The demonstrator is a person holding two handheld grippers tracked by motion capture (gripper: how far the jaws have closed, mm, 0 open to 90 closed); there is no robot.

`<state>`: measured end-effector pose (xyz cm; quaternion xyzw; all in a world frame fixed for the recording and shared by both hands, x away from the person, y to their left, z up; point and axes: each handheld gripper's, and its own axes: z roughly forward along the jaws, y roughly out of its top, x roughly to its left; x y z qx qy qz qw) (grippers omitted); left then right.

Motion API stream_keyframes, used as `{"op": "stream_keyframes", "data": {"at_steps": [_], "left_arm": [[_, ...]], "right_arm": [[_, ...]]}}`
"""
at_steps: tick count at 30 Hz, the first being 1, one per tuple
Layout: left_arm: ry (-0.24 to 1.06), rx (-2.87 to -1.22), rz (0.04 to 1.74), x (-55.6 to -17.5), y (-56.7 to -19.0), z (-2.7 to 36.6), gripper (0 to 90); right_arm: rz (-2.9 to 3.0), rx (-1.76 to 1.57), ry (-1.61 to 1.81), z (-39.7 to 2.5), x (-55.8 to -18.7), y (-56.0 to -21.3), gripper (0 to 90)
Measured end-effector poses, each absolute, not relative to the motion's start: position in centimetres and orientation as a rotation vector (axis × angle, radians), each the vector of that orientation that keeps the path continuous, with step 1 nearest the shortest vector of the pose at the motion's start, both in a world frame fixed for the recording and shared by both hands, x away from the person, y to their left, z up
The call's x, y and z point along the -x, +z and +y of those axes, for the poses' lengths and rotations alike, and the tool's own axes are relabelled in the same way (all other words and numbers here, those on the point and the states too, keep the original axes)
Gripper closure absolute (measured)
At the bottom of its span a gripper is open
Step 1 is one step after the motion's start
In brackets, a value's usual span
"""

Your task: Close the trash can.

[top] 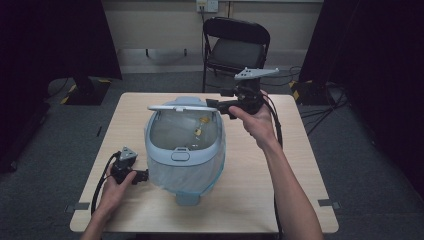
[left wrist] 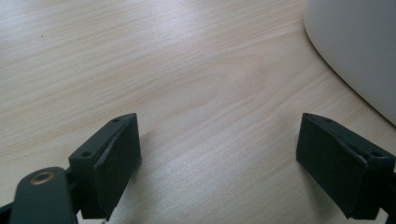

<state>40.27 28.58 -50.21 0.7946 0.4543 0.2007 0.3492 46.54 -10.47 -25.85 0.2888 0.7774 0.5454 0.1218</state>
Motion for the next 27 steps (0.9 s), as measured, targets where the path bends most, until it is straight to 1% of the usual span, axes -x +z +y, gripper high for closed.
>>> {"op": "stream_keyframes", "data": {"at_steps": [27], "left_arm": [[0.520,-2.059,1.177,-40.3,-50.2,28.6,13.5]], "right_arm": [[2.323,-0.805,1.557,-9.3,-43.1,-26.3,30.8]]}}
